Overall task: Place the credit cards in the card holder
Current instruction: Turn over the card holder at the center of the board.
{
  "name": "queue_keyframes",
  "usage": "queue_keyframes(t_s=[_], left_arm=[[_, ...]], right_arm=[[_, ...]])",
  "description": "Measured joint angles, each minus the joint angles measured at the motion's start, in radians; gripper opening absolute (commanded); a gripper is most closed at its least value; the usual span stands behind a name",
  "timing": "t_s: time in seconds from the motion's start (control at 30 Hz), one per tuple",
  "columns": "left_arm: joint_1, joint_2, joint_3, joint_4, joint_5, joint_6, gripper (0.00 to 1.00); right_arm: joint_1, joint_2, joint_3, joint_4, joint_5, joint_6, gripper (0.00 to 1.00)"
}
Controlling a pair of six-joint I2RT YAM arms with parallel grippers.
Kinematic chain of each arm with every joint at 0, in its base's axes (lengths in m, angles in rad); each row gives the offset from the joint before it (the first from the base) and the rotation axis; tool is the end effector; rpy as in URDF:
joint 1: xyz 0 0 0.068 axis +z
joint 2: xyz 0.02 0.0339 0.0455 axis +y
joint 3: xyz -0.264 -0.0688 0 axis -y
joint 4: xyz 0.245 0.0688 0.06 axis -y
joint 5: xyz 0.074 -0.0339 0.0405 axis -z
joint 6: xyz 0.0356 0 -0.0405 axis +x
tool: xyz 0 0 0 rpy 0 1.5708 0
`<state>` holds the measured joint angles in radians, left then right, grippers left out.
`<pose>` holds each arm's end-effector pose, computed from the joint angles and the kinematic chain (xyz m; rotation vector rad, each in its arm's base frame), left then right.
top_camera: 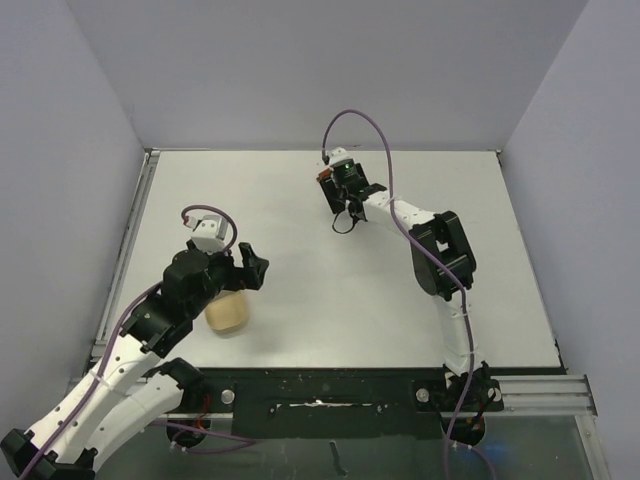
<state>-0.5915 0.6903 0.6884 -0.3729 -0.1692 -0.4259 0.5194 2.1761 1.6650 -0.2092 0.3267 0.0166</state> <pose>0.1387 -0.0860 0.3012 0.0495 1.9737 -0.5080 0.4347 0.2354 0.1920 -0.3954 2.2120 -0.0874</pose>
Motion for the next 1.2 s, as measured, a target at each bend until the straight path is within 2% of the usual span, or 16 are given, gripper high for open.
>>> queue_keyframes(t_s=[0.37, 0.67, 0.93, 1.2], left_arm=[[0.002, -0.024, -0.022, 0.014, 0.005, 0.014, 0.89], [0.002, -0.048, -0.035, 0.026, 0.017, 0.021, 0.89], [0.003, -0.047, -0.038, 0.03, 0.021, 0.024, 0.89], [0.004, -0.05, -0.038, 0.03, 0.019, 0.028, 0.89]], right_arm=[[-0.013, 0.206, 0.29, 0.021, -0.043, -0.077, 0.63], [-0.03, 0.321, 0.387, 0.032, -0.107, -0.134, 0.55], [-0.029, 0.347, 0.395, 0.039, -0.133, -0.141, 0.25], [-0.028, 0.281, 0.281, 0.097, -0.151, -0.145, 0.0]])
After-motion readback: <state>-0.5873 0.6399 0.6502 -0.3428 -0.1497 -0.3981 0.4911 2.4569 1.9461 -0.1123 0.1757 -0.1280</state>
